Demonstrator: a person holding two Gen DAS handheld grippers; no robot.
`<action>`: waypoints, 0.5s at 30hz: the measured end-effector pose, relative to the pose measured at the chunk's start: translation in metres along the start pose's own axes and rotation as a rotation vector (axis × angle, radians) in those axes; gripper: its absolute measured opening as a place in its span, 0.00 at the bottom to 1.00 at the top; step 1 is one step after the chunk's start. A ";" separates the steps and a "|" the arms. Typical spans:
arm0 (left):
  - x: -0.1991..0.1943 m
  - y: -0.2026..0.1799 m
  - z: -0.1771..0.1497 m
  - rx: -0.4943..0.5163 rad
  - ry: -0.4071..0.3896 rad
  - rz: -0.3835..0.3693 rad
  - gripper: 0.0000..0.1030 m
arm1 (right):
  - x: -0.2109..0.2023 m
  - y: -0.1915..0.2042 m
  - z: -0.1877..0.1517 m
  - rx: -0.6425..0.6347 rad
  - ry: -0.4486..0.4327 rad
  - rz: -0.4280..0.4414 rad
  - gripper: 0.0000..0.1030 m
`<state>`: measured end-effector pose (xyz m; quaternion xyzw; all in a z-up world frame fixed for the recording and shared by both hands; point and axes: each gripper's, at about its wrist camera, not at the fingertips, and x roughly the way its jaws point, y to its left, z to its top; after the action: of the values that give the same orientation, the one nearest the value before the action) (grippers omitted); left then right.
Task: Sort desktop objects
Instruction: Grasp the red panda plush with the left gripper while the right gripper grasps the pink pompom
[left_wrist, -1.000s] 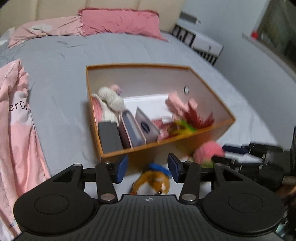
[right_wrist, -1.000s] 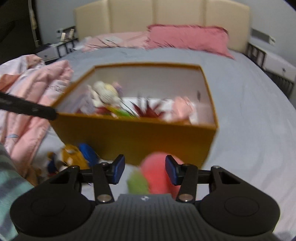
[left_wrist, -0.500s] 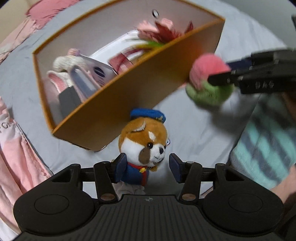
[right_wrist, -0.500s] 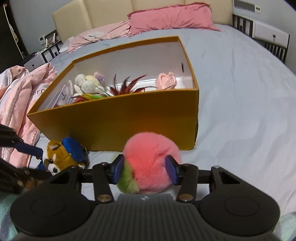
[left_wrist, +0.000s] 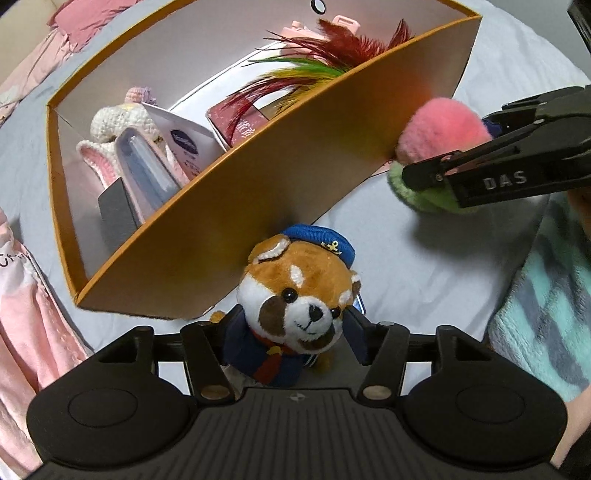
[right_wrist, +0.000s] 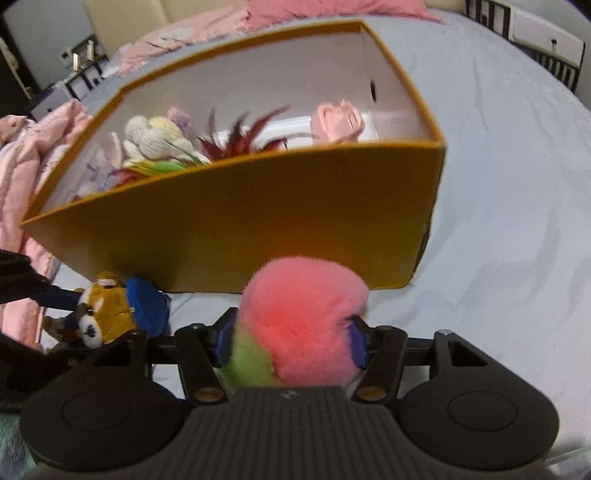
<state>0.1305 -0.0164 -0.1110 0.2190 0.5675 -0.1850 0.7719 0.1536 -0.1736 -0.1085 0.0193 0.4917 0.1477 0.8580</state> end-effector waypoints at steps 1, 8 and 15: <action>0.002 -0.003 0.000 0.010 0.003 0.011 0.68 | 0.003 0.001 0.001 -0.001 0.000 -0.015 0.60; 0.014 -0.014 0.003 0.062 0.040 0.077 0.74 | 0.009 0.007 0.000 -0.036 0.012 -0.071 0.53; 0.022 -0.016 0.004 0.047 0.070 0.073 0.74 | 0.003 0.009 -0.003 -0.062 -0.005 -0.070 0.49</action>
<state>0.1314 -0.0331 -0.1331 0.2639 0.5811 -0.1624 0.7525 0.1504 -0.1643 -0.1112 -0.0242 0.4850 0.1329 0.8640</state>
